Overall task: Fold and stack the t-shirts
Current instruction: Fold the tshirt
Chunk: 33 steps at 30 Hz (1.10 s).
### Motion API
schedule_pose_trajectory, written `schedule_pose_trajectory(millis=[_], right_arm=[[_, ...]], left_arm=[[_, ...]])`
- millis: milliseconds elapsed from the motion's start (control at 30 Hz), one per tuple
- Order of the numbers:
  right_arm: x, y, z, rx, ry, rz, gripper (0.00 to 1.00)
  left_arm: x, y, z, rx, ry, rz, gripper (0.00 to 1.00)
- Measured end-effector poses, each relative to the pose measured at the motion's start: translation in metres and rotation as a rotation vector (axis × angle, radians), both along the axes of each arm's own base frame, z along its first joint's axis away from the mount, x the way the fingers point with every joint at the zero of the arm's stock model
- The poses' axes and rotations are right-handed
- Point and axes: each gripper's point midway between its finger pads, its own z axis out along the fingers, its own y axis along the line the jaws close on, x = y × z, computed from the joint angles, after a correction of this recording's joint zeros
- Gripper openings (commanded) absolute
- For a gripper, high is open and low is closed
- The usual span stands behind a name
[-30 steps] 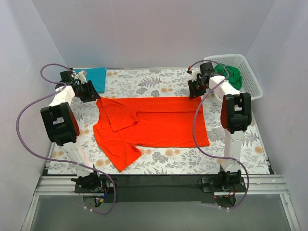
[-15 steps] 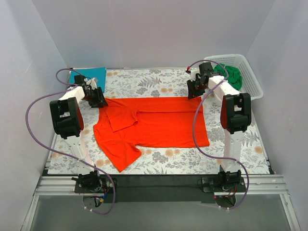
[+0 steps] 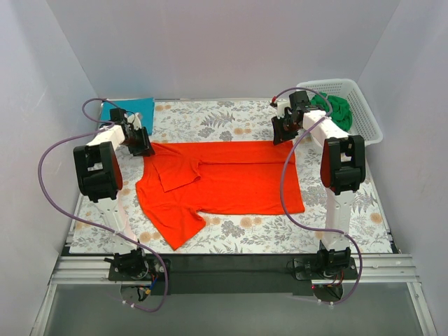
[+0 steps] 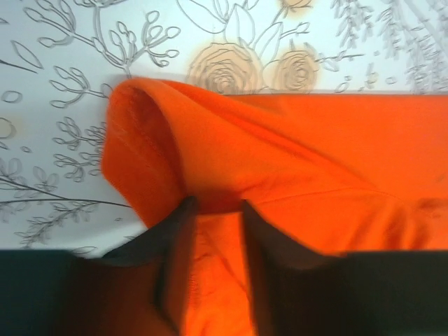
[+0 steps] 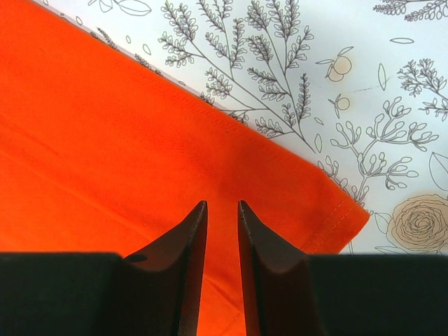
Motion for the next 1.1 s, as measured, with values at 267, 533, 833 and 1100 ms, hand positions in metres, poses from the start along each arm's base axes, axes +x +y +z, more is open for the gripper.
schedule_pose_trajectory(millis=[267, 533, 833, 1100], right_arm=[[-0.001, 0.000, -0.001, -0.001, 0.004, 0.000, 0.30], [-0.002, 0.000, -0.002, -0.001, 0.007, 0.000, 0.30], [-0.002, 0.001, -0.002, 0.007, 0.009, 0.001, 0.30], [-0.003, 0.002, -0.001, 0.013, 0.011, 0.004, 0.30]], left_arm=[[-0.015, -0.006, 0.002, 0.033, -0.009, -0.049, 0.20], [-0.044, -0.050, 0.051, 0.137, -0.118, -0.236, 0.31], [-0.107, -0.049, 0.019, 0.146, 0.040, -0.236, 0.44], [-0.113, -0.054, 0.013, 0.127, 0.067, -0.226, 0.43]])
